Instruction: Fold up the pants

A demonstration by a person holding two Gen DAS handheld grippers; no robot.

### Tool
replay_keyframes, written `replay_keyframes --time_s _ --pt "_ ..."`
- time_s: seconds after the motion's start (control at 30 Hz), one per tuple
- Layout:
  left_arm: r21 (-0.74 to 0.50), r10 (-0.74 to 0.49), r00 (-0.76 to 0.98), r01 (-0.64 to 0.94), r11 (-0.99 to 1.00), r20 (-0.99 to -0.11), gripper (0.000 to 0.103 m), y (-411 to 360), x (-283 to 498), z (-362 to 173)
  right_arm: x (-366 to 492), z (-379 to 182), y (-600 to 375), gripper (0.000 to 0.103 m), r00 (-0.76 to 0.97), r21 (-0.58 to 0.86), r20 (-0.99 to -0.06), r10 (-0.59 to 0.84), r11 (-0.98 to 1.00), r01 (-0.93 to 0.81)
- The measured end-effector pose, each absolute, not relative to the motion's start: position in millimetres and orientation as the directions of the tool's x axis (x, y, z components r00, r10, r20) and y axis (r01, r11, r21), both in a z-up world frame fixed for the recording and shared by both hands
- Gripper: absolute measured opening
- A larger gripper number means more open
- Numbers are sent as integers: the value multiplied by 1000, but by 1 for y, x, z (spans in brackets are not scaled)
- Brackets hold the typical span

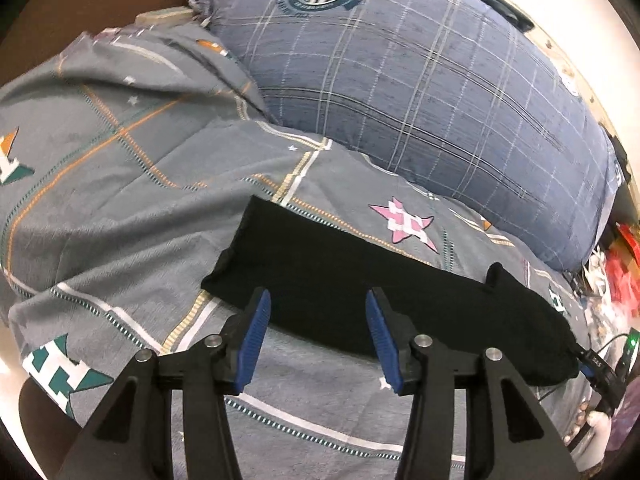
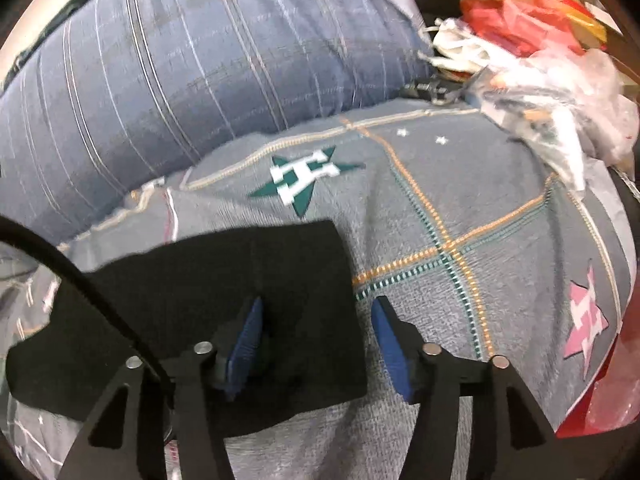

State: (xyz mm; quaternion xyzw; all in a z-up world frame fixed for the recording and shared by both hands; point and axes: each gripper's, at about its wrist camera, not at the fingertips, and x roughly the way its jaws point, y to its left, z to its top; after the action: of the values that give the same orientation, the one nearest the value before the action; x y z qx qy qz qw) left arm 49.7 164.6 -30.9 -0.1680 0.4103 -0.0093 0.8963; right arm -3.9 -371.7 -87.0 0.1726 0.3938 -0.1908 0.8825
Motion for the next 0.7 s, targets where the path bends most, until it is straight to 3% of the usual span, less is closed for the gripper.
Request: replay_keyframes --time_s 0.1,0.23,0.33,0.47,0.57,0.7 --pt "-316 -159 662 -123 941 -732 48 168 48 -34 -12 -73 -371 71 649 184 -730 -214 853 488" --pt "-330 -169 661 -125 936 -731 49 172 47 -37 -18 -51 -359 71 675 172 -689 -263 846 505" --pt "-335 -175 657 -126 934 -733 49 173 47 -39 -8 -38 -330 71 728 216 -663 -175 886 410" --pt "-338 -183 655 -117 934 -733 48 171 46 -39 37 -47 -265 50 707 279 -702 86 947 162" --pt "-333 -180 656 -115 936 -733 48 172 42 -33 80 -72 -227 48 625 316 -754 204 946 73" --pt "-312 -155 670 -120 942 -726 49 179 33 -20 129 -100 -214 49 599 268 -782 171 961 75"
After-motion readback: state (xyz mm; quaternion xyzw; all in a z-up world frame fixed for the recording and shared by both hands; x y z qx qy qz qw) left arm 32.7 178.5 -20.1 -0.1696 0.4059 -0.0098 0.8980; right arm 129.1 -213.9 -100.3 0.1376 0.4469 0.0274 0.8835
